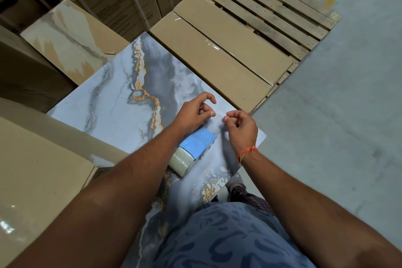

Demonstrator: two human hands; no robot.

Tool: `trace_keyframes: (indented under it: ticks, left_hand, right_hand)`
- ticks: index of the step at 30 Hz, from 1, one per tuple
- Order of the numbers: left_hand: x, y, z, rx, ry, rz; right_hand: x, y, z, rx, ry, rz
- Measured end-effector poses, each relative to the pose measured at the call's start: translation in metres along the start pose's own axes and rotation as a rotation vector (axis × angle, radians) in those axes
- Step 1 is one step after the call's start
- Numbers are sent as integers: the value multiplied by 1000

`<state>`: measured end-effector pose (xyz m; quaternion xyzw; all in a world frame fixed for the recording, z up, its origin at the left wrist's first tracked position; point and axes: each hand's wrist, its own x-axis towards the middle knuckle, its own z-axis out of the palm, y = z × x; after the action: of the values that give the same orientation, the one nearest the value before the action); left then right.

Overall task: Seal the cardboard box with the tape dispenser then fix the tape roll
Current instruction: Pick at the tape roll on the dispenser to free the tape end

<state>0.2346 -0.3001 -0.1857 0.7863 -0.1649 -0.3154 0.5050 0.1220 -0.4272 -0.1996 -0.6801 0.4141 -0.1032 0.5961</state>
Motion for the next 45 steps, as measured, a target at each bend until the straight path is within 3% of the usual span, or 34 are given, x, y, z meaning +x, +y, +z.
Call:
trace_keyframes:
  ticks: [11,20,29,34,45]
  left_hand:
    - [4,-1,-3,101,4,-8]
    - [8,1,-3,324,12,104]
    - [9,-2,-6,396,-2,151]
    - [2,-7,-8,236,-129,86]
    - [5,-4,-11,249,-81,59]
  right_hand:
    - [0,-5,-2,-96,-46,1]
    - [0,-10,1,-200,-36,-39]
    - [0,-11,5,-308,-16,-78]
    - [-2,-11,1,-248,-95,-79]
    - [-5,-9,-2,-140,-111,-56]
